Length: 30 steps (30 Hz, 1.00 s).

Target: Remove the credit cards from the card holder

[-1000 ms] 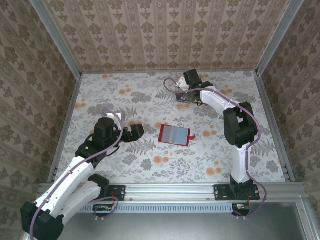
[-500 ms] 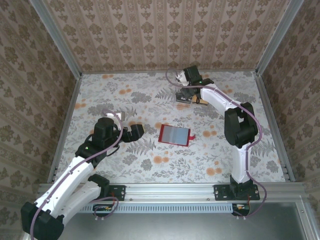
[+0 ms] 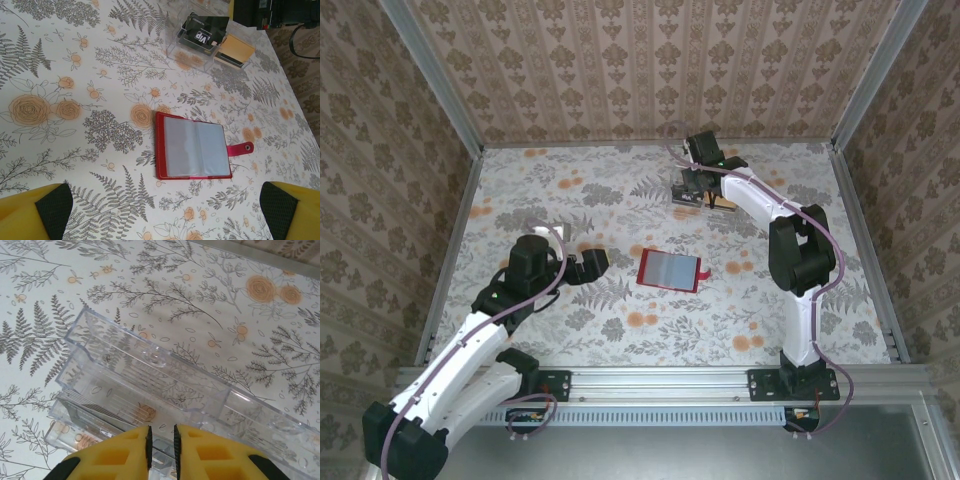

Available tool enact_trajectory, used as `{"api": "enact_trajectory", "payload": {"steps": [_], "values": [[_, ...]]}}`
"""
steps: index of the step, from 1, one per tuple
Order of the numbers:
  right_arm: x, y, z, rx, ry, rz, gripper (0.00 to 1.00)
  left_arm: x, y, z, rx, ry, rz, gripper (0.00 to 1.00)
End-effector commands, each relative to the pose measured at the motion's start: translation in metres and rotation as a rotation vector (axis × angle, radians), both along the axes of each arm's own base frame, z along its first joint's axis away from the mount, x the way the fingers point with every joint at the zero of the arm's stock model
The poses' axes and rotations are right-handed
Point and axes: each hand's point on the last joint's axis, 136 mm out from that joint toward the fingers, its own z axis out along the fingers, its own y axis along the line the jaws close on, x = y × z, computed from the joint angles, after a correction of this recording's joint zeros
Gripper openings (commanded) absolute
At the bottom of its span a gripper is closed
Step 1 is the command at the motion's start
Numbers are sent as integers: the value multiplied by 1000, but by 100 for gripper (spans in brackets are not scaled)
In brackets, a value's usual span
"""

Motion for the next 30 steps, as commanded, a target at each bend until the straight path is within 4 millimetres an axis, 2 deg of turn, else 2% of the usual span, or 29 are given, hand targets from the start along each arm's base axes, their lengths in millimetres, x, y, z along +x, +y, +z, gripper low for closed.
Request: {"api": "enact_trajectory", "payload": {"steps": [1,5,13,18,24,30], "values": [[2,-13,6,-20,-19,-80,24,1,-1,-1,-19,2,1,100],[3,-17,1,-37,-20,-88,25,2,-2,-1,-22,3,0,100],[13,-8,4,-9,-34,-79,26,2,-1,-1,-20,2,2,100],[18,-8,-5,-29,-20,-85,26,2,-1,-1,-20,2,0,100],[12,-13,-21,-46,5,-91,27,2,-1,-1,-18,3,-1,100],[2,-17,-20,-46,4,-93,27,2,-2,0,-21,2,-2,100]]}}
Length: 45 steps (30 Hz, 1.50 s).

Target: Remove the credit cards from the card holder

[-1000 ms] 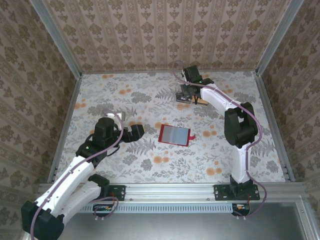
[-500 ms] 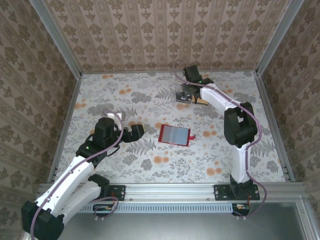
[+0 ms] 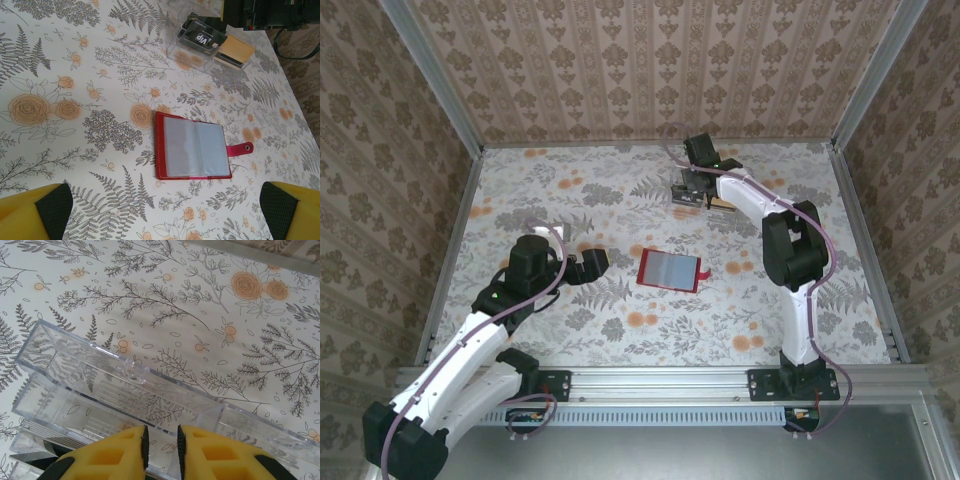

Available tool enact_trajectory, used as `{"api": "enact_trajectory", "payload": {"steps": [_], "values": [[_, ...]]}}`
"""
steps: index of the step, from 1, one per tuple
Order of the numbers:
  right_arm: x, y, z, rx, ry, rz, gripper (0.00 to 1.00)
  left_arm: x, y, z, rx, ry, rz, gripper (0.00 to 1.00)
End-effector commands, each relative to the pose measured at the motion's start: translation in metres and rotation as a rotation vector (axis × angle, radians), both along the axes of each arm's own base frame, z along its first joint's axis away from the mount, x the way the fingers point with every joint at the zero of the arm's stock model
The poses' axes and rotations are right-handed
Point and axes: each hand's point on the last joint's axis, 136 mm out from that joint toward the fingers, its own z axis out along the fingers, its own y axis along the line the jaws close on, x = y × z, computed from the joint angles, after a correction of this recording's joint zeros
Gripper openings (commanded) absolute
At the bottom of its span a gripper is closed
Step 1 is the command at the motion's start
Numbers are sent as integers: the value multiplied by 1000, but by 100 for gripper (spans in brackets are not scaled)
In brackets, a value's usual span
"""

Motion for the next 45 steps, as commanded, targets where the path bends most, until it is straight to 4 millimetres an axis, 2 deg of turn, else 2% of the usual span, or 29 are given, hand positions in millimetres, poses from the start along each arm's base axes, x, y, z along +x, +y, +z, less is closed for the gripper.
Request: {"api": "enact_trajectory", "payload": {"steps": [1,17,25,31,36,39,45], "values": [[-12,-12,-3,-23,23,-32,27,2,-1,-1,-18,3,-2,100],[-33,-12,5,6,23,-20,25,2,-1,-2,-21,2,-1,100],[-39,-7,-2,44,36,-25,24,2,-1,-2,-24,1,1,100],[-35,0,2,60,17,-29,24,2,-2,-1,-27,2,-1,100],[-37,-4,1,41,19,-36,25,2,-1,0,-28,-2,1,100],[-40,-7,5,28,3,-32,25,1,-2,0,-27,-4,-1,100],[-45,-8,29,23,-39,-4,27,2,-1,0,-26,-5,0,100]]}}
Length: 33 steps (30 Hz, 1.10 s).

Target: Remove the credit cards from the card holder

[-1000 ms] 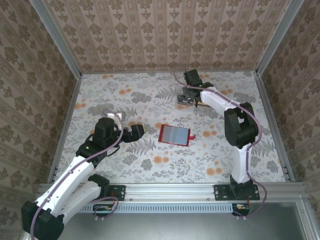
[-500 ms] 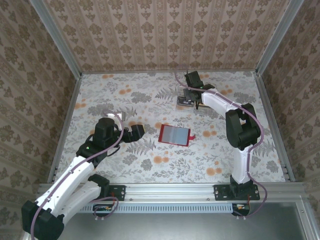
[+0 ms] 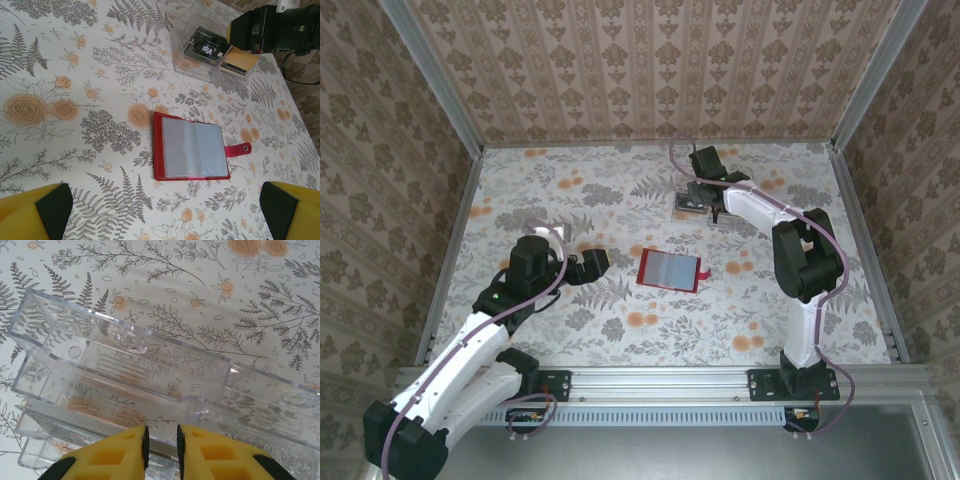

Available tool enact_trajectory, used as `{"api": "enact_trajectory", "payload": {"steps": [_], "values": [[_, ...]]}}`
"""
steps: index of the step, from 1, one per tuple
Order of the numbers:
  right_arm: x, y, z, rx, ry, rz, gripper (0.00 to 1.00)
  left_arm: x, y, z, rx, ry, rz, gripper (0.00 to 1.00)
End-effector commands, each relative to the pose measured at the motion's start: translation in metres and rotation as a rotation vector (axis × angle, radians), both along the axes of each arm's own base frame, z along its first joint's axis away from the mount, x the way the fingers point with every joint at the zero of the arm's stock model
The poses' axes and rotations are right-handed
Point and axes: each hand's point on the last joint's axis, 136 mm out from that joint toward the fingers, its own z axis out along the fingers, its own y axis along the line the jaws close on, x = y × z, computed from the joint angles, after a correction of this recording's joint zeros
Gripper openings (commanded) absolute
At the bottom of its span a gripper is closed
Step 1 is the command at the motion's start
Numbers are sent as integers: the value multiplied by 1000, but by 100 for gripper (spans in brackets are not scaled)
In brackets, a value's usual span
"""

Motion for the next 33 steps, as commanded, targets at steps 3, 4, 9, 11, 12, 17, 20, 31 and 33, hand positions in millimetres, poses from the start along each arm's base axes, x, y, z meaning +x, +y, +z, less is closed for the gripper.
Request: {"api": "enact_trajectory", "payload": {"steps": [3,4,9,11,12,17,20,31,33], "values": [[-14,1,46,10,-92,31,28,2,2,1,-7,-3,12,100],[-19,1,50,21,-102,40,29,2,3,1,-6,-2,14,100],[-55,-12,72,66,-189,33,37,6,9,-3,21,3,52,100],[-71,-20,79,95,-237,20,41,9,12,-6,36,11,74,100],[-79,-25,80,100,-250,13,43,10,14,-8,45,18,85,100],[-116,-47,90,143,-339,-40,96,22,27,-22,116,62,171,100],[-134,-62,90,156,-402,-87,100,33,44,-30,196,89,264,100],[-149,-102,58,18,-494,-149,100,77,145,-52,458,111,683,100],[-146,-113,56,14,-499,-181,100,79,170,-50,494,94,779,100]]}}
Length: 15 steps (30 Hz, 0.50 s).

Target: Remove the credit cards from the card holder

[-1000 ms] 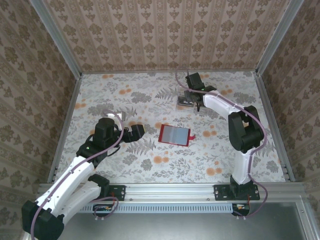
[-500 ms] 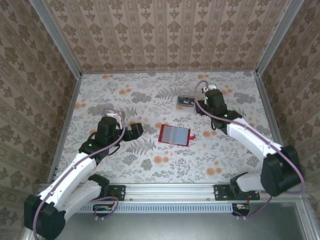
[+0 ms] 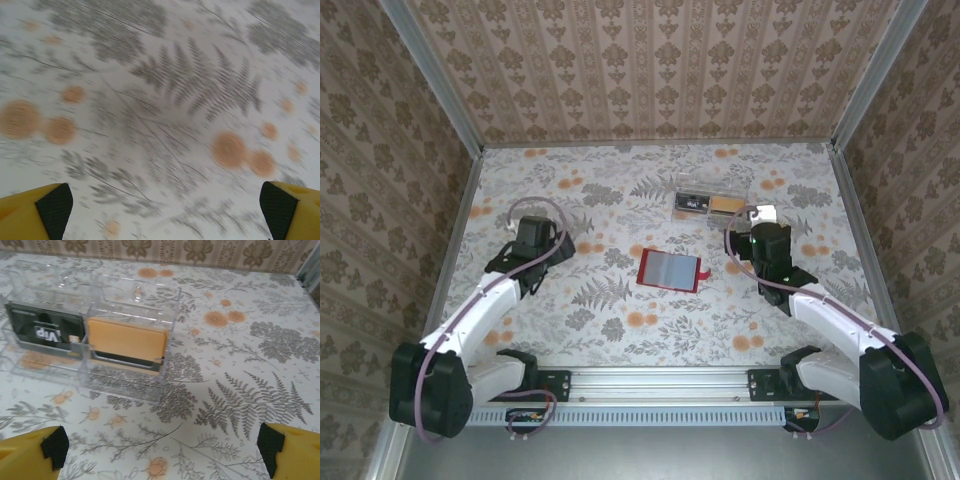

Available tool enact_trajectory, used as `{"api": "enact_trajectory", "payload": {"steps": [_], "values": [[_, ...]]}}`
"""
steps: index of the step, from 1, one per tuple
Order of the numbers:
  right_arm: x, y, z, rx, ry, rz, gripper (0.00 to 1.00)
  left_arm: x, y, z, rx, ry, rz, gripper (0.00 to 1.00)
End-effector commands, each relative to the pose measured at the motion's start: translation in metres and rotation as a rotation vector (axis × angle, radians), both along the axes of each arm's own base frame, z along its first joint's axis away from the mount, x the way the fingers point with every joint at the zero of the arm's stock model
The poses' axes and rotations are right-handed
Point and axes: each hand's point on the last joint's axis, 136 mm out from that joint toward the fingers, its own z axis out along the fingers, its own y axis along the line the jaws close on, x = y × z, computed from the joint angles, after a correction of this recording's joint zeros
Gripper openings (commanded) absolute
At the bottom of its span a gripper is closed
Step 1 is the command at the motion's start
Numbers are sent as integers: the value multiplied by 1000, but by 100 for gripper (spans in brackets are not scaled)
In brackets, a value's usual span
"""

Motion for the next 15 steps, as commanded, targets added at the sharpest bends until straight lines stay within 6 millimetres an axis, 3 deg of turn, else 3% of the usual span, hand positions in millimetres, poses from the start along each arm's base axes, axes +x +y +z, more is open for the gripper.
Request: {"api": "enact_trajectory", "payload": {"steps": [1,4,7,9,13,15], "values": [[12,-21,17,-11,-97,-76,100,10,48,12,132,-77,158,100],[16,-38,11,-7,-103,-128,100,14,68,16,164,-106,199,100],[27,-45,2,9,-108,-132,100,28,81,36,319,-170,159,100],[35,-50,-4,8,-111,-146,100,37,95,38,379,-168,175,100],[47,-60,-14,-15,-129,-149,100,56,110,13,384,-138,173,100],[51,-60,-29,3,-118,-120,100,64,109,1,378,-157,142,100]]}}
